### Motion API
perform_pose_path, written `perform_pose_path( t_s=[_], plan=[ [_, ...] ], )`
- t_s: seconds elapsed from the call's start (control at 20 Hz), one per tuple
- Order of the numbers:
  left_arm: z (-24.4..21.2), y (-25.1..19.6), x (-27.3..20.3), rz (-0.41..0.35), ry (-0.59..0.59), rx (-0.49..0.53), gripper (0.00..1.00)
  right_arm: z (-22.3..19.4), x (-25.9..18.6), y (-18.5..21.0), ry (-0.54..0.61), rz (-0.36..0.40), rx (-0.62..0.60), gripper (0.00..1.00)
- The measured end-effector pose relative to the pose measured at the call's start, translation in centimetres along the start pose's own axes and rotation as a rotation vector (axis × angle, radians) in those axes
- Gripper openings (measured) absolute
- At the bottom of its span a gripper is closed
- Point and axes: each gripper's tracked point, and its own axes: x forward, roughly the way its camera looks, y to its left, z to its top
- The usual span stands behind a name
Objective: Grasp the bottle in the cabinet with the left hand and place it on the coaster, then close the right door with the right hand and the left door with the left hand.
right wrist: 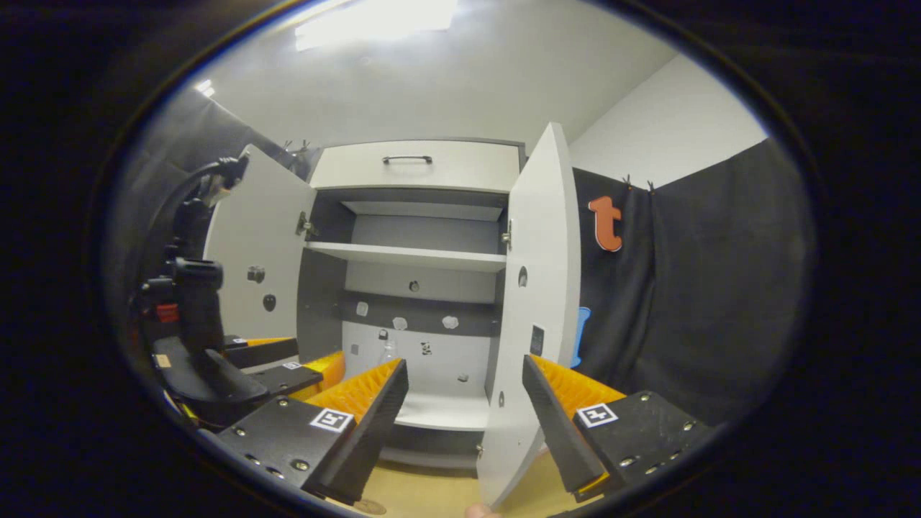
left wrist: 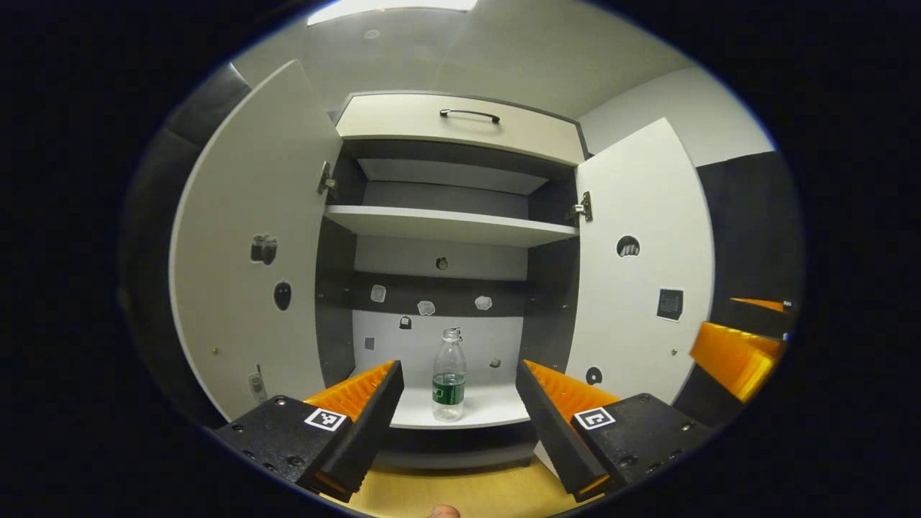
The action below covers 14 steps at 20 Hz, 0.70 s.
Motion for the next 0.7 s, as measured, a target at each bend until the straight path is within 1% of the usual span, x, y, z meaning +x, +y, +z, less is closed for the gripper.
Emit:
perform_pose_path(
  t_s=[0.05,0.1,0.15,0.3,0.5,0.7],
  plan=[
    [-0.7,0.3,1.7,0.009,0.007,0.005,0.99,0.0,-0.1,-0.6,-0.001,-0.013,-0.004,0.97],
    [-1.5,0.6,3.3,0.023,0.022,0.014,0.99,0.0,-0.1,-1.1,-0.003,-0.025,-0.009,0.93],
    [-2.3,0.9,5.0,0.033,0.033,0.025,0.99,0.1,-0.2,-1.7,-0.008,-0.039,-0.016,0.97],
    [-4.9,1.5,9.5,0.057,0.081,0.039,0.99,0.2,-0.4,-3.6,-0.016,-0.087,-0.036,0.97],
    [-7.9,1.9,14.9,0.062,0.133,0.030,1.00,-0.2,-0.2,-6.3,-0.011,-0.159,-0.047,0.97],
    [-10.1,2.7,18.8,0.092,0.167,0.030,1.00,-0.8,0.1,-7.6,-0.004,-0.201,-0.053,0.97]
  ],
)
